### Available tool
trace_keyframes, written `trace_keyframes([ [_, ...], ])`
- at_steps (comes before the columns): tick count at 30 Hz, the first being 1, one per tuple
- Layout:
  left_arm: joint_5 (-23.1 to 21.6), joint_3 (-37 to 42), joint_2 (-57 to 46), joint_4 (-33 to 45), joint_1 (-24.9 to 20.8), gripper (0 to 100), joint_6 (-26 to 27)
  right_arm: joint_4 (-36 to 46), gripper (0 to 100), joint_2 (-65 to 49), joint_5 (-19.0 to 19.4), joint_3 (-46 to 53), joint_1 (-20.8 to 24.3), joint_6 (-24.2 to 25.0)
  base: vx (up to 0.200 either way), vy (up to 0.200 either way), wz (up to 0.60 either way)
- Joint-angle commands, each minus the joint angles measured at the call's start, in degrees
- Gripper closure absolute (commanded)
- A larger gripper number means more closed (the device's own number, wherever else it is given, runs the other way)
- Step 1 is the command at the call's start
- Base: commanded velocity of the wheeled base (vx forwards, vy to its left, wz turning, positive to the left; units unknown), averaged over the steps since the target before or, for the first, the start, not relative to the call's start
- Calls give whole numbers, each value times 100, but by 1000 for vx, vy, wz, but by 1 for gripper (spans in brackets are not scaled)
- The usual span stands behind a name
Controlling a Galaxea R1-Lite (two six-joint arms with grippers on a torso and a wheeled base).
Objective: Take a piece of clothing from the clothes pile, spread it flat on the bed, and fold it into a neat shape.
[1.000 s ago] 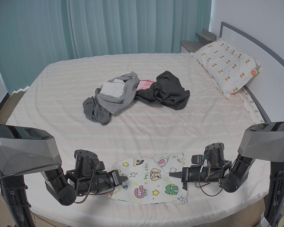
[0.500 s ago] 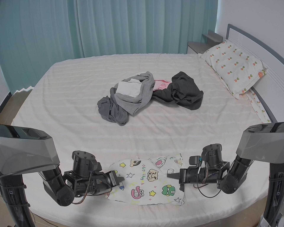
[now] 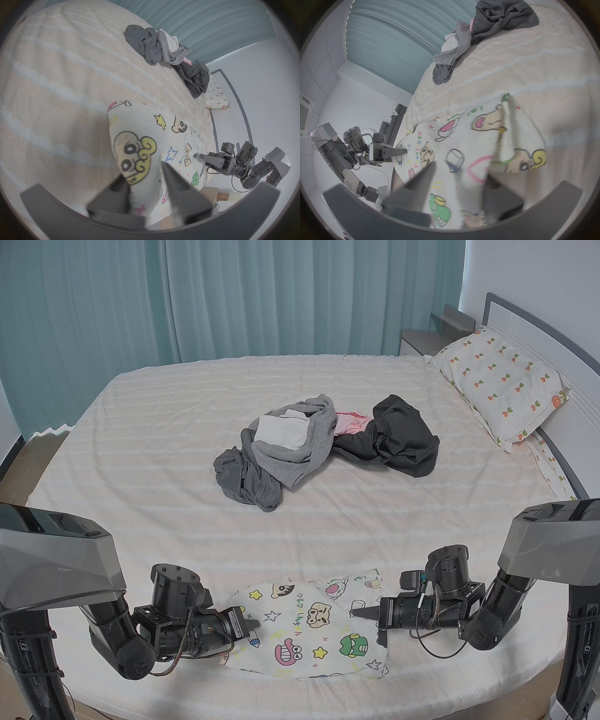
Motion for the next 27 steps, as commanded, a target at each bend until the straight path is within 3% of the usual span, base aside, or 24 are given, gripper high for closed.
trace_keyframes([
  [1,1,15,17,-20,0,0,-11,0,0,7,4,15,5,3,0,0,0],
  [9,10,182,-89,-28,70,0,33,8,0,-292,-234,138,5,12,0,0,0],
  [14,-25,604,-634,-116,598,0,253,140,0,-907,-480,507,-101,3,0,0,0],
  [22,-69,1351,-1451,-319,1608,0,349,35,0,-1584,-787,1263,-822,21,0,0,0],
  [23,-87,1614,-1899,-486,1854,0,349,8,0,-2032,-840,1483,-1041,30,0,0,0],
  [27,-16,1975,-2963,-644,2083,0,420,79,0,-3377,-1209,1887,-1199,3,0,0,0],
])
